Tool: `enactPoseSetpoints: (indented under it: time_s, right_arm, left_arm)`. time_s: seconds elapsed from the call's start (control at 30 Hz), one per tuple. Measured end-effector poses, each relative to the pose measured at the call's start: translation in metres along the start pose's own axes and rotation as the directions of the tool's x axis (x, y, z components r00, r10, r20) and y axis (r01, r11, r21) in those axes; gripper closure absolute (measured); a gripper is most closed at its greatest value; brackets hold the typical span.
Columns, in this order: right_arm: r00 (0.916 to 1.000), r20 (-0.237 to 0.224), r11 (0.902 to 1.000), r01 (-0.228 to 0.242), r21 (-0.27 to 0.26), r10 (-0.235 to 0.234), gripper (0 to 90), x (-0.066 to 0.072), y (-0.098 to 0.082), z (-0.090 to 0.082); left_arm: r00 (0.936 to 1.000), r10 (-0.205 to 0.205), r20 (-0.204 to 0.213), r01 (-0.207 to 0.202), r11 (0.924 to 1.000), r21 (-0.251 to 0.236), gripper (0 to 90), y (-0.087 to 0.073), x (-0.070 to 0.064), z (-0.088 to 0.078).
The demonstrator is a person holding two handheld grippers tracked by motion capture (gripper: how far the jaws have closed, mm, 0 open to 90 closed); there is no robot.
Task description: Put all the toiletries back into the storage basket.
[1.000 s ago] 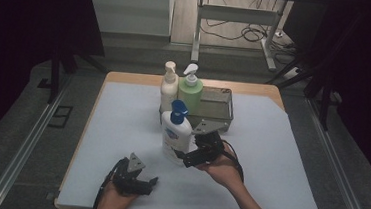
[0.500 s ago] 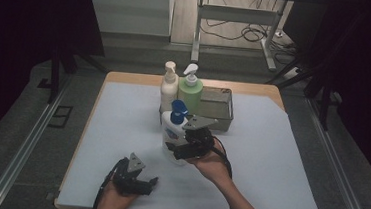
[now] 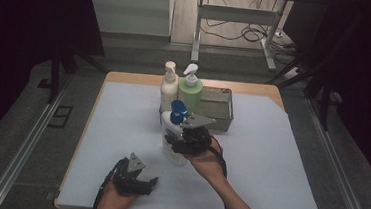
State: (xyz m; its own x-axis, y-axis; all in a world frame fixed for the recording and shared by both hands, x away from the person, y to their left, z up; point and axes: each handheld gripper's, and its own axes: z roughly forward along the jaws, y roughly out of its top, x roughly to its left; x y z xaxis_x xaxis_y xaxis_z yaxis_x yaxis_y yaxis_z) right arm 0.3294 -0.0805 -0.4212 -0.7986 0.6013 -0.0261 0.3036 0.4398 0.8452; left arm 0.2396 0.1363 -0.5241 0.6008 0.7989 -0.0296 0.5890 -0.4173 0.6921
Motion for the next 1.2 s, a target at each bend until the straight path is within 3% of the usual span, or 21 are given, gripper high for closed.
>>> enactPoseSetpoints:
  time_s: [0.23, 0.57, 0.9, 1.2]
  right_arm:
    - [0.9995, -0.03, 0.9993, 0.008, 0.036, -0.006, 38.7, -0.003, 0.004, -0.002]
    - [0.9997, -0.02, 0.9985, 0.012, 0.053, -0.011, 39.2, -0.006, 0.006, -0.012]
    - [0.9987, -0.047, 0.9982, -0.016, 0.058, 0.019, 39.5, -0.018, 0.013, -0.034]
    - [0.9993, -0.018, 0.9985, -0.031, 0.045, 0.032, 39.6, -0.034, 0.019, -0.057]
  left_arm:
    - [1.0, 0.0, 0.0, 0.0, 1.0, 0.0, 12.2, 0.0, 0.0, 0.0]
    - [1.0, -0.001, 0.001, 0.001, 1.0, -0.002, 12.2, 0.0, 0.0, 0.0]
    - [1.0, -0.001, 0.001, 0.001, 1.0, -0.002, 12.2, 0.0, 0.0, 0.0]
    - [1.0, -0.003, 0.003, 0.003, 1.0, -0.001, 12.2, 0.0, 0.0, 0.0]
